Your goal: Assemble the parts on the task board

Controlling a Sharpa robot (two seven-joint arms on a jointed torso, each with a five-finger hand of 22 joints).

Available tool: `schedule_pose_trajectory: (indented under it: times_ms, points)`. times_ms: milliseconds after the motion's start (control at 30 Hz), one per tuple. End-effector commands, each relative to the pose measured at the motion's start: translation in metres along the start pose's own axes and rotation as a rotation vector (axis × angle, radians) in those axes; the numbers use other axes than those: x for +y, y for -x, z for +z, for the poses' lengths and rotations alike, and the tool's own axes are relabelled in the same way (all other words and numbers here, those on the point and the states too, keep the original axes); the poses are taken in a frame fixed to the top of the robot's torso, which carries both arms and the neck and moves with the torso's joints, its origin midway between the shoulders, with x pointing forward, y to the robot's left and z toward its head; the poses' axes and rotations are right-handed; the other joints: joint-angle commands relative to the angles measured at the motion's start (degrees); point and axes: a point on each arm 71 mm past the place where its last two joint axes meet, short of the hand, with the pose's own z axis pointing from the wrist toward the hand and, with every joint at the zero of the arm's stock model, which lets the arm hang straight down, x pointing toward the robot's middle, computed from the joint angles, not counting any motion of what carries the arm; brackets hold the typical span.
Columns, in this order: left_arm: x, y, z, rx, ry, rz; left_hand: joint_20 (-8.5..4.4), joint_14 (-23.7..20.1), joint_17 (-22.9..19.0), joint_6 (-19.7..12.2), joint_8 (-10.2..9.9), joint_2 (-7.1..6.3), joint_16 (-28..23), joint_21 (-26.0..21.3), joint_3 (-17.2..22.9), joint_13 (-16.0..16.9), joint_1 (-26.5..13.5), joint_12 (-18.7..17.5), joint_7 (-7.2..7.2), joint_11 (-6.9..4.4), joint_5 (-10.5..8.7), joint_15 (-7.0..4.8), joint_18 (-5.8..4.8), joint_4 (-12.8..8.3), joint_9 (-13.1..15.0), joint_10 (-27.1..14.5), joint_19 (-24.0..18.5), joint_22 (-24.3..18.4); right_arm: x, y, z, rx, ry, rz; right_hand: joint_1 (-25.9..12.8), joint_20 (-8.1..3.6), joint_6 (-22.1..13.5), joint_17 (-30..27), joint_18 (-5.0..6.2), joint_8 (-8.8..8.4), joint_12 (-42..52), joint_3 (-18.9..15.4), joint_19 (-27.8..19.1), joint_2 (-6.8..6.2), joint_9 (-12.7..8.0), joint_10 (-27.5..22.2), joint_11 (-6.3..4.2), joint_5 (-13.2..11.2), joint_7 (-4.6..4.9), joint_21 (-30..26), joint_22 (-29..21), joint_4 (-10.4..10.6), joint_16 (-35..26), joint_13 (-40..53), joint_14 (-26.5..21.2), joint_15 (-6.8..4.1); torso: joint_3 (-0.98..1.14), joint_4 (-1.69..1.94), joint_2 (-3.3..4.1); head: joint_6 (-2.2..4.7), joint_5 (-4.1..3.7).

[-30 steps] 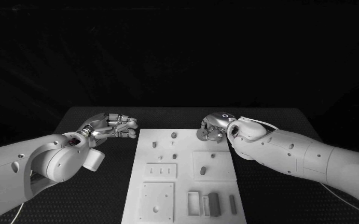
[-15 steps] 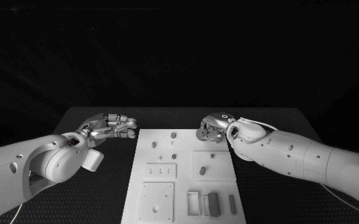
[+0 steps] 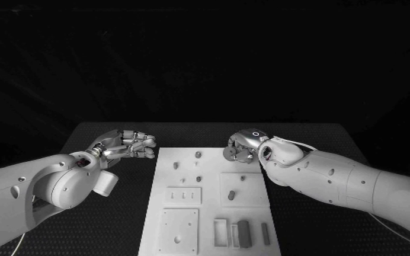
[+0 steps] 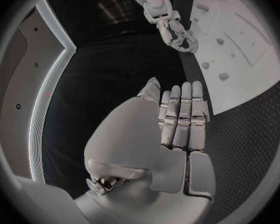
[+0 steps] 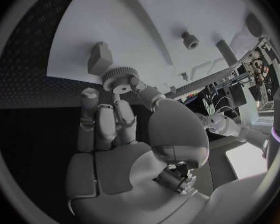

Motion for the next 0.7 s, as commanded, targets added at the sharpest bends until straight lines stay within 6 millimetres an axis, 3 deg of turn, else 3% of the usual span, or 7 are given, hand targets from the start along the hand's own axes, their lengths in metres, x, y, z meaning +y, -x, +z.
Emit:
schedule_pose_trajectory:
  times_ms: [33,333,700]
  points:
    - [-0.001,-0.001,0.000,0.010,-0.008,-0.001,-0.06,0.2,0.1,-0.3,-0.4,0.08,-0.3,-0.2,-0.4,-0.1,-0.5,-0.3,0.23,0.36,-0.08,0.26,1.17,0.1,0.1,-0.1,-0.1,-0.1,0.004,-0.004,-0.003,-0.016,0.013,-0.045,-0.4,-0.11,3.3,0.2,2.23,1.13,-0.1,0.1,0.1,0.25,1.2,0.2,-0.41,0.2,-0.64,0.2,1.0,-0.1,0.3,0.1,0.3,-0.23,0.00,0.00,-0.01,0.04,0.07]
    - [-0.001,-0.001,-0.001,0.007,-0.008,0.000,-0.06,0.2,0.1,-0.3,-0.4,0.07,-0.4,-0.3,-0.4,-0.1,-0.5,-0.3,0.24,0.36,-0.08,0.26,1.17,0.1,0.1,-0.1,-0.1,-0.1,0.016,0.014,-0.002,-0.073,0.040,-0.052,-0.4,-0.25,3.7,0.2,2.23,1.26,-0.2,0.2,0.3,-0.28,1.3,0.6,-0.58,0.2,-0.81,0.3,1.0,-0.2,0.3,0.1,0.6,-0.37,-0.06,0.00,-0.02,0.22,0.18]
    - [-0.001,-0.002,-0.001,0.008,-0.008,0.000,-0.06,0.2,0.1,-0.3,-0.4,0.04,-0.4,-0.3,-0.4,-0.1,-0.4,-0.3,0.24,0.36,-0.08,0.26,1.18,0.1,0.1,-0.1,-0.1,-0.1,0.062,0.030,-0.002,-0.123,0.150,-0.039,-0.5,-0.36,4.1,0.1,2.23,1.33,-0.4,0.3,0.5,-0.94,1.3,0.8,-0.73,0.2,-0.96,0.4,0.9,0.0,0.3,0.0,0.8,-0.51,-0.02,-0.06,-0.01,0.41,0.48]
